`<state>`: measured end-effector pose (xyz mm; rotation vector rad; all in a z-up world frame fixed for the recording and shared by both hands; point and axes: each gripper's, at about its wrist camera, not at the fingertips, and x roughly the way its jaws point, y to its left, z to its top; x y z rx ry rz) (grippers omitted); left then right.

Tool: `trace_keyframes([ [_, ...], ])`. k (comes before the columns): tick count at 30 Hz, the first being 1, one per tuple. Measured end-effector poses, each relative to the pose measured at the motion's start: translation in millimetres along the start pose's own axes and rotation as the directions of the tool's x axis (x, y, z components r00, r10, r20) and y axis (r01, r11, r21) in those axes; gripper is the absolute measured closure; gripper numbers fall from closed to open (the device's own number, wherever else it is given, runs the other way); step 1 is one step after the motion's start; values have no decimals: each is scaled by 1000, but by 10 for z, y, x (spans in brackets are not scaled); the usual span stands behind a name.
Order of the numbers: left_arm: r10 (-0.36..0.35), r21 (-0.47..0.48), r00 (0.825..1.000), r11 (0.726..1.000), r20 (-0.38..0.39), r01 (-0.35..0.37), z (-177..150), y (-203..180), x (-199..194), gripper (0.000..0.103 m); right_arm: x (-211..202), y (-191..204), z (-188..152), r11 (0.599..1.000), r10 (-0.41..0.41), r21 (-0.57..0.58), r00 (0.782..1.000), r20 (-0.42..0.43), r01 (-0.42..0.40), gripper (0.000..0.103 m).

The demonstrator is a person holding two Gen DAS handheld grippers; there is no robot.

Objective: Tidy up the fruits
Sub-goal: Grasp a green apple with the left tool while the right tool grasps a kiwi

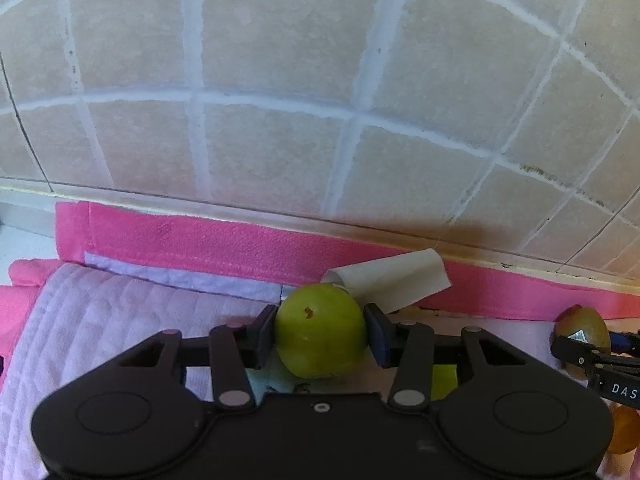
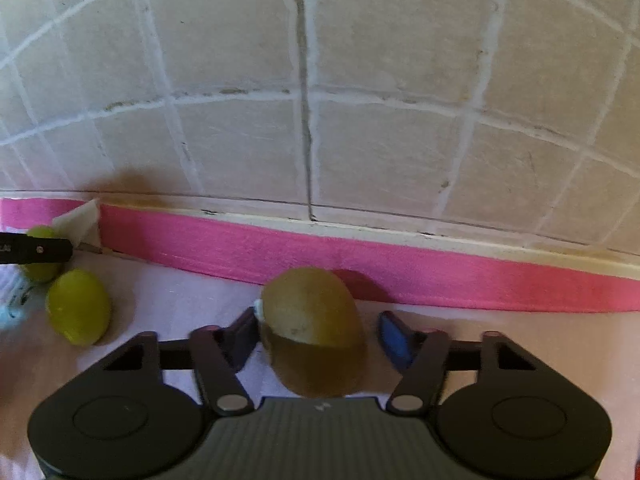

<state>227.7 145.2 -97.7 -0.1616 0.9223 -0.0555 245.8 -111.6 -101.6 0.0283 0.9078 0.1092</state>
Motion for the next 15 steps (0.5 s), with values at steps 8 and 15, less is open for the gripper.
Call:
trace_keyframes([
  [8, -29, -11, 999, 1000, 14, 30, -38, 36, -246, 48, -121, -73, 32, 998, 46, 50, 998, 31, -47, 48],
  [15, -121, -43, 989, 991, 90, 125, -93, 20, -704, 48, -868, -219, 28, 995, 41, 83, 984, 175, -56, 48],
])
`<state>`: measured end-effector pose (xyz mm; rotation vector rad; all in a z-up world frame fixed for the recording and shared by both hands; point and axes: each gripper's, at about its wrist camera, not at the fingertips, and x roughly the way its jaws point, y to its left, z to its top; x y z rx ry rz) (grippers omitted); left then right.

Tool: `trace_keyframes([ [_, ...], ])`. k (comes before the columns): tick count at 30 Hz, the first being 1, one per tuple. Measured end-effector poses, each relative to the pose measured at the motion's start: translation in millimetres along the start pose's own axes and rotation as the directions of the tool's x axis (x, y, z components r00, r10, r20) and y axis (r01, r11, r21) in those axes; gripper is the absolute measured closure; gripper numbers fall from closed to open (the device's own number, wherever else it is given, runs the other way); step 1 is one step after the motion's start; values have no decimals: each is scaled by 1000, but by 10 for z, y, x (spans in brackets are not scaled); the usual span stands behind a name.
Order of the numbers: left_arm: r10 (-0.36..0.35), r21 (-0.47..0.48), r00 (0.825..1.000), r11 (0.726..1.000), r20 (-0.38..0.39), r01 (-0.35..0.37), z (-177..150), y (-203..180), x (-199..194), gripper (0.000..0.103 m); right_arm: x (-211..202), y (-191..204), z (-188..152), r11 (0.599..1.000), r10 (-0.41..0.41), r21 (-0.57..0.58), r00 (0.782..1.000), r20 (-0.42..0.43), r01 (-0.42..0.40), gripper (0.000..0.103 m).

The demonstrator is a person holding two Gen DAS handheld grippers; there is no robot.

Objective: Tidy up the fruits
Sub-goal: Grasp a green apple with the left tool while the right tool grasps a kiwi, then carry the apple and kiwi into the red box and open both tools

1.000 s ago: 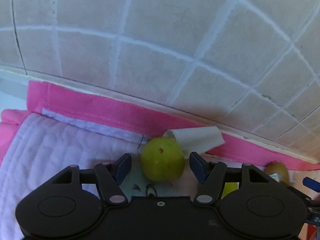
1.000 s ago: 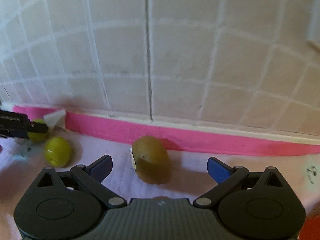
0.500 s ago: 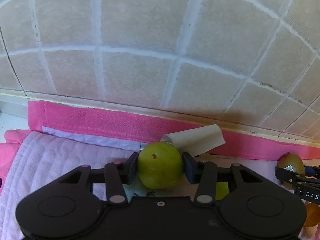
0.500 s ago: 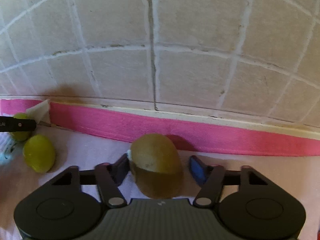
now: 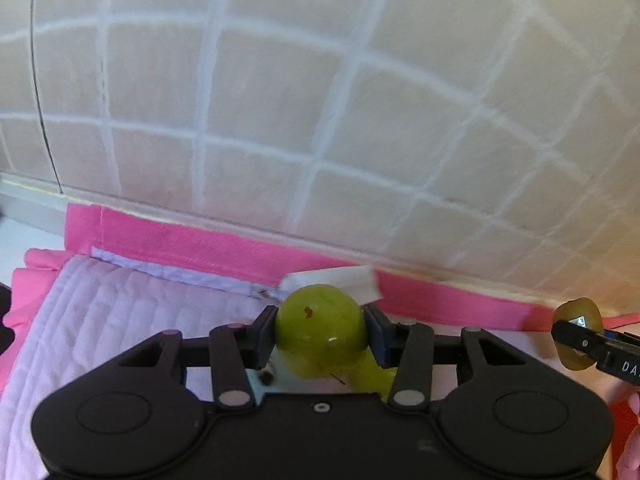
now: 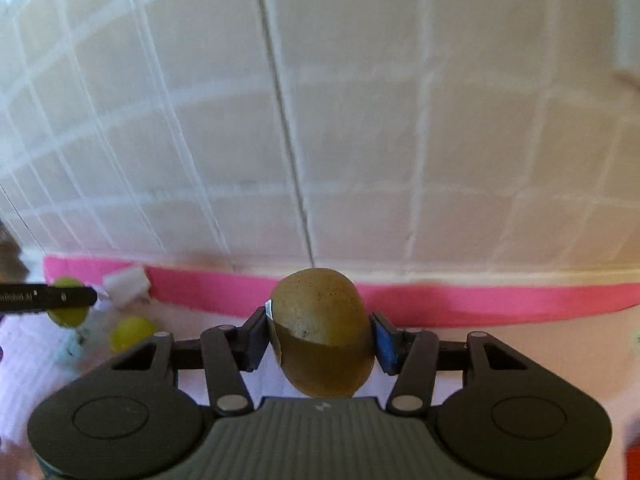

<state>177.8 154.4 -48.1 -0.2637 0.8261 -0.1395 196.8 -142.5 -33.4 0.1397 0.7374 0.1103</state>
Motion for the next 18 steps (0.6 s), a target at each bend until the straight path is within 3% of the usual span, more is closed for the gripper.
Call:
trace_keyframes([
  [5, -73, 61, 995, 996, 71, 68, 26, -300, -474, 48, -681, -258, -27, 995, 10, 94, 995, 97, -19, 48],
  [10, -167, 179, 982, 972, 91, 148, -54, -900, -769, 48, -1325, -696, -167, 978, -29, 207, 983, 181, -10, 48],
  [14, -270, 290, 961, 926, 65, 240, -175, -1562, -877, 48, -1771, -1058, -317, 959, -88, 283, 970, 228, 20, 48],
  [18, -371, 396, 929, 853, 5, 339, -331, -2278, -863, 48, -2135, -1465, -490, 930, -183, 358, 954, 239, 89, 48],
])
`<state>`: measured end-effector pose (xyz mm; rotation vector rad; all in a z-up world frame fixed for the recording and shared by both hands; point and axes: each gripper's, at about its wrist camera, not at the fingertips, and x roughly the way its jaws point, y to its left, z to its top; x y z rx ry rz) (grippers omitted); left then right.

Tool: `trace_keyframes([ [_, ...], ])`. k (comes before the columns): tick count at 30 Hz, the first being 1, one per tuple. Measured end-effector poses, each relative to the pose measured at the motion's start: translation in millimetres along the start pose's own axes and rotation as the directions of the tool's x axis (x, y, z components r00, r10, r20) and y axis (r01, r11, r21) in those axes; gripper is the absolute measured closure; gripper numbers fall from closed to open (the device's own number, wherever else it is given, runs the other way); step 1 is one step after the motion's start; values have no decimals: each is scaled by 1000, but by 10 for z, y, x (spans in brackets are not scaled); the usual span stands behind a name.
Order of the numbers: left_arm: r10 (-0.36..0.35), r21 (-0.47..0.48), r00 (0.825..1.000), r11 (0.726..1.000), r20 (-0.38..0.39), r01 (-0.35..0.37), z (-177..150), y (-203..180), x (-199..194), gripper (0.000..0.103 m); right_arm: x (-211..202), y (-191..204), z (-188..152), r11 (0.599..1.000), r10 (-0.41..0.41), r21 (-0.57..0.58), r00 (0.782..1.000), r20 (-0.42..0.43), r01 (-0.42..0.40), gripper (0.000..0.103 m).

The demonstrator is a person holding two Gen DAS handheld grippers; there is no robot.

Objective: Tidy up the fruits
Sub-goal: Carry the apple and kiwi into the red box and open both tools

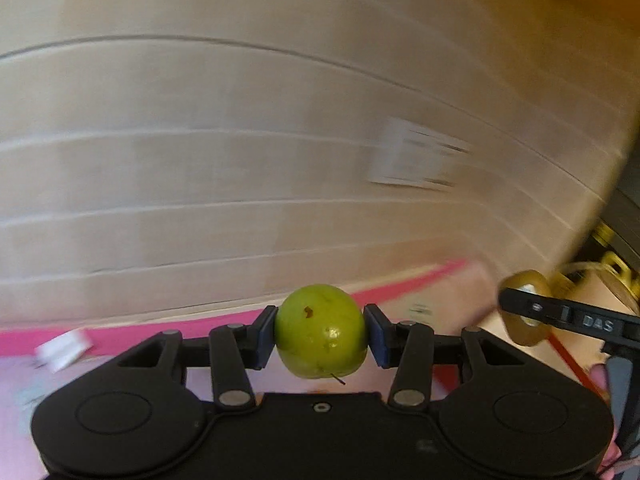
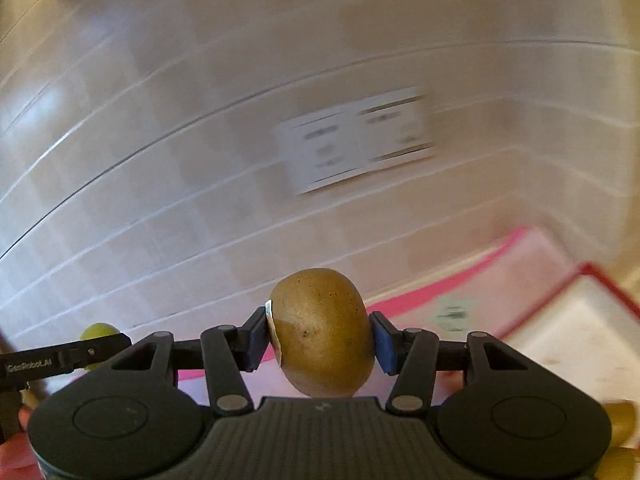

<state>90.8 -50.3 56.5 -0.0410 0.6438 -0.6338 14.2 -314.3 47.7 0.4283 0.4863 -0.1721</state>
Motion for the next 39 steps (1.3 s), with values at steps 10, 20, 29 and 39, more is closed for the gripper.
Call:
trace_keyframes([
  [10, -223, 146, 963, 958, -153, 246, -110, -1427, 870, 48, -407, -1325, 0, 960, -215, 180, 977, -17, 214, 48],
  [20, -304, 113, 901, 929, -309, 352, -180, -2213, 2023, 48, -283, -2147, -201, 934, -253, 233, 962, -105, 271, 48],
  [29, -287, 97, 870, 931, -402, 352, -431, -2320, 2679, 48, 265, -2568, -401, 902, -197, 353, 965, -174, 248, 48],
  [39, -285, 96, 859, 930, -426, 356, -523, -2304, 2895, 47, 555, -2664, -489, 881, -195, 390, 957, -213, 266, 48],
])
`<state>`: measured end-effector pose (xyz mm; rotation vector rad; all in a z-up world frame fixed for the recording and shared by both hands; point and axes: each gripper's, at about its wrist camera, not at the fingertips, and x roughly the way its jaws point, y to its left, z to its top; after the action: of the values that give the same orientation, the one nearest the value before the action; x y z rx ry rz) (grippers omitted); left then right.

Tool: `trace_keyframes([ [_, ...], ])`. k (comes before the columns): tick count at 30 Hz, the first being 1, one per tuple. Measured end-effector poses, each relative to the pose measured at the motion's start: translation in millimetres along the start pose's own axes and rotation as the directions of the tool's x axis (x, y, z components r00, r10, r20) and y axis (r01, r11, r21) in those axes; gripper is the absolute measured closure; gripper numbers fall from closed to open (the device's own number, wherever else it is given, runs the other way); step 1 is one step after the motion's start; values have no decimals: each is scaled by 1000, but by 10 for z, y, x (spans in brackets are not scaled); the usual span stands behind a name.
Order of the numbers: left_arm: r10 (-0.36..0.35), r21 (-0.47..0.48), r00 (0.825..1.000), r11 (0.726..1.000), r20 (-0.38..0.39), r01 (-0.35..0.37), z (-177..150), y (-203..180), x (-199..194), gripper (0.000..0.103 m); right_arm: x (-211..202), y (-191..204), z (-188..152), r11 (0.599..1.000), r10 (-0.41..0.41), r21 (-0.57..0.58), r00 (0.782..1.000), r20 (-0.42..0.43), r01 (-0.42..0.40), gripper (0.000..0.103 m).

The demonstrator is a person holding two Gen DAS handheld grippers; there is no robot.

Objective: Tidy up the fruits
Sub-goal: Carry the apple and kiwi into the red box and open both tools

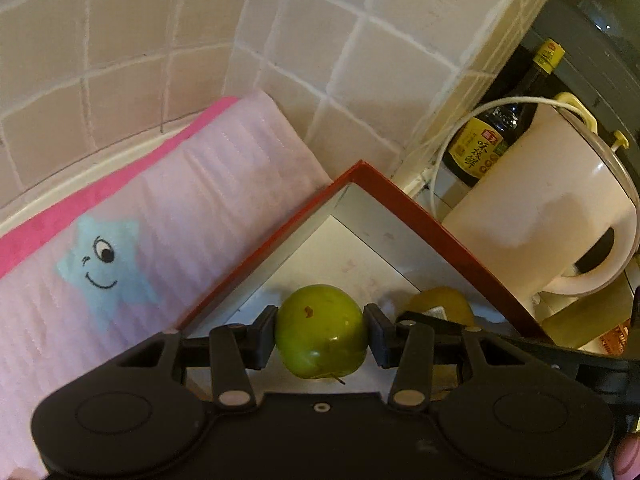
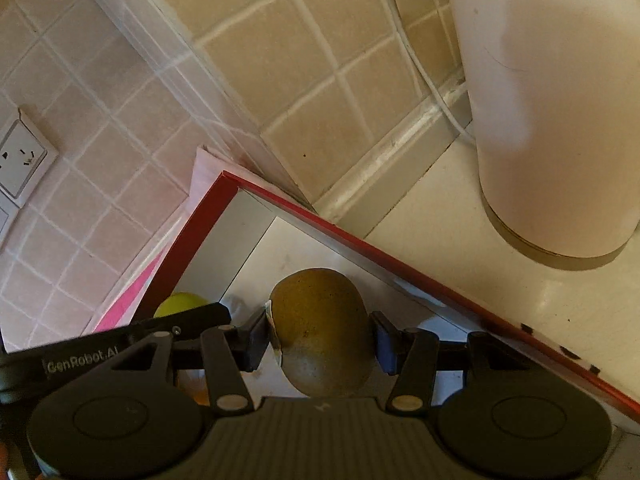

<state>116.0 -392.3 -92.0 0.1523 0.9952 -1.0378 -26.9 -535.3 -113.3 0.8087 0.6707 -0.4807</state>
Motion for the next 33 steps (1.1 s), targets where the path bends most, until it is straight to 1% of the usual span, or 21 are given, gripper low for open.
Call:
trace_keyframes([
  [3, -3, -5, 1000, 1000, -1, 3, 6, 12, -14, 48, 10, -2, -6, 1000, 3, 9, 1000, -2, -3, 48],
  [6, 2, -5, 1000, 1000, -4, -2, -10, 21, -20, 48, -1, -29, -7, 999, 4, 31, 1000, -4, -4, 45],
  [7, 2, -7, 1000, 1000, -6, -2, -15, 27, -18, 48, -22, -56, 0, 999, 18, 48, 1000, 0, -18, 42],
  [11, 1, -12, 1000, 1000, -16, -2, -21, 12, 9, 48, -159, -172, 21, 991, 82, 106, 997, 13, -83, 42],
  [14, 3, -30, 999, 1000, -33, -4, -56, 28, 55, 47, -270, -226, 14, 988, 98, 118, 995, 21, -99, 42],
  [17, -2, -69, 999, 998, -55, -2, -103, 83, 104, 49, -383, -246, -4, 987, 100, 120, 994, 37, -104, 42],
  [18, 3, -81, 998, 997, -57, -7, -114, 99, 111, 47, -418, -248, -5, 987, 102, 119, 994, 41, -107, 42],
  [19, -2, -94, 998, 996, -60, -3, -121, 119, 108, 35, -457, -259, -15, 987, 102, 117, 994, 44, -107, 42],
  [21, -10, -117, 999, 993, -48, 5, -130, 144, 57, 28, -534, -273, -30, 987, 110, 115, 993, 52, -115, 41],
  [24, -22, -116, 1000, 993, -17, 20, -141, 124, -121, 27, -639, -274, -49, 986, 117, 112, 991, 60, -123, 41],
  [28, -14, -113, 1000, 993, 23, 17, -185, 96, -434, 26, -832, -220, -86, 983, 148, 95, 986, 76, -155, 40],
  [30, -15, -119, 998, 993, 55, 21, -240, 110, -653, 26, -936, -155, -112, 982, 166, 74, 983, 82, -172, 40],
  [33, -7, -132, 994, 991, 113, 22, -350, 183, -1063, 26, -1097, -17, -161, 983, 180, 29, 979, 93, -184, 36],
])
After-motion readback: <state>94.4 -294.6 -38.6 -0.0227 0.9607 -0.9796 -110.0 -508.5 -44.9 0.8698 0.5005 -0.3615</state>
